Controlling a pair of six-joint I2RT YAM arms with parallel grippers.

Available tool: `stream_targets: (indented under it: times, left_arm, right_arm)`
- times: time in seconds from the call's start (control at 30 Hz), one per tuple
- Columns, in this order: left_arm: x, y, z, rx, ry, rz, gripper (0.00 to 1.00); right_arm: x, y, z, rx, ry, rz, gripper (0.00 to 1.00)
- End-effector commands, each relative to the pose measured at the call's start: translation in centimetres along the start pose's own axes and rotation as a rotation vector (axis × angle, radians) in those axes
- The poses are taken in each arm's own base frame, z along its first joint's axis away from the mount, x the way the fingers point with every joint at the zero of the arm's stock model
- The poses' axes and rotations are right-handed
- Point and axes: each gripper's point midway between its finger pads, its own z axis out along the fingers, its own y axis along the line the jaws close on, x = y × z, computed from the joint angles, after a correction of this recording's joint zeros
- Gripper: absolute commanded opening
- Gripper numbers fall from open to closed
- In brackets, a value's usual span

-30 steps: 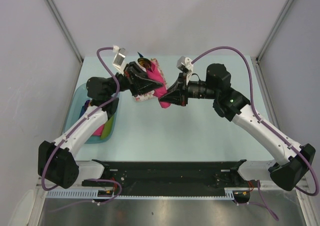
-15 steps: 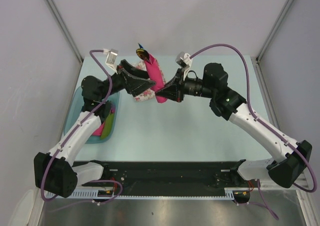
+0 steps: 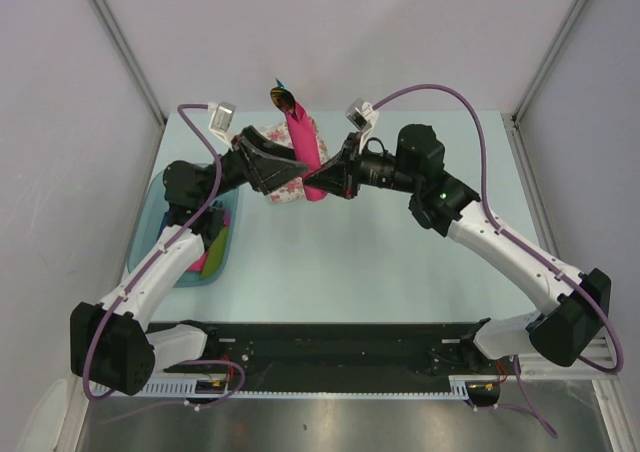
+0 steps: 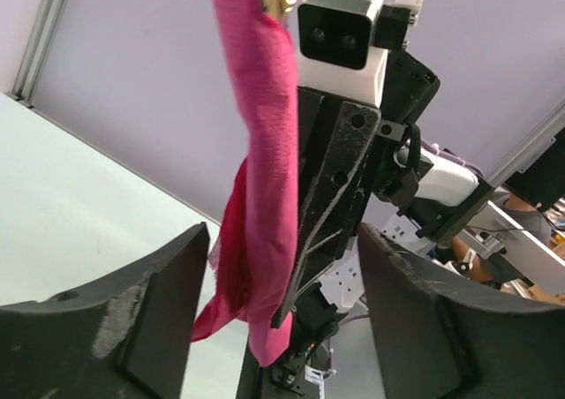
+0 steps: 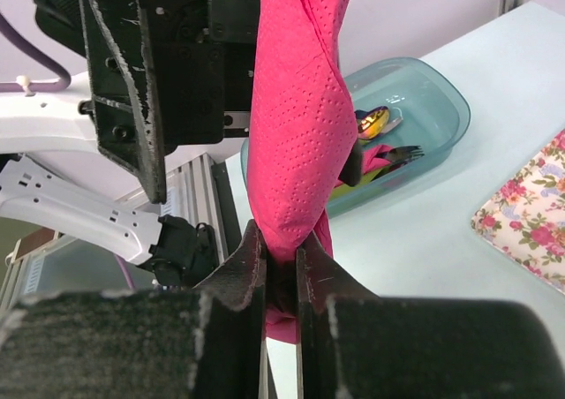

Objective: Place the utensils on the paper napkin and roll it up

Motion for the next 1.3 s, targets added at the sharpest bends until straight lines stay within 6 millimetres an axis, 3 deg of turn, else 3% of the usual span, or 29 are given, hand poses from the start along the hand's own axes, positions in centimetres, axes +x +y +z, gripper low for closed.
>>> stream_targets:
  times: [0.0,0.2,0.23,0.4,0.53,0.57,0.67,0.77,1.07,1.13,1.17,1.23,1.27]
  left_arm:
    - [-0.5,-0.9,0.2,0.031,-0.016,-0.008,0.69]
    - [-0.4,0.3,0.4,-0.024,-0.012,-0.019,0.46]
    - [-0.3,0.5,0.4,-0.031,-0.008,-0.028,0.34]
    - [-0.1,1.2,0.2,-0.07,0.002,-0.005,0.0]
    - [0.2,2.0,-0.4,-0.097,0.032,-0.001,0.0]
    - [-0.1,2.1,-0.7,-0.098,0.03,0.015,0.0]
    - [-0.9,1.7,-1.3,-0.092,0.012,0.058,0.0]
    - [-1.3,0.6,-1.6,-0.057,-0.001,0.081,0.0]
    - [-1.2,-1.2,-1.7,0.039,-0.019,0.076,0.0]
    - [-1.2,-1.6,-1.7,0.056,-0.018,0.082,0.0]
    - [-1.2,-1.5,-1.7,0.054,-0.017,0.084,0.0]
    - [-1.2,-1.2,-1.8,0.038,-0.018,0.086,0.0]
    - [-1.3,-1.1,-1.8,0.032,-0.02,0.1,0.0]
  right_arm:
    - [-4.9,1.8,0.2,-0.02,-0.138,-0.077,0.0]
    - [-4.9,1.4,0.5,0.013,-0.141,-0.085,0.0]
    - [-4.9,1.5,0.6,0.014,-0.14,-0.087,0.0]
    - [-4.4,1.5,0.7,0.01,-0.128,-0.104,0.0]
    - [-4.0,1.9,0.8,-0.016,-0.114,-0.114,0.04]
    - [-4.0,2.1,0.7,-0.023,-0.112,-0.12,0.18]
    - [-2.9,2.3,0.5,-0.047,-0.081,-0.13,0.39]
    - [-1.5,2.2,0.4,-0.059,-0.045,-0.13,0.5]
    - [0.4,2.0,0.8,-0.089,-0.004,-0.122,0.68]
    - [0.3,2.0,0.9,-0.096,-0.005,-0.119,0.63]
    - [0.3,2.2,0.9,-0.106,-0.005,-0.122,0.41]
    - [0.6,2.3,0.9,-0.117,0.005,-0.115,0.17]
    - [0.8,2.3,0.9,-0.123,0.013,-0.109,0.0]
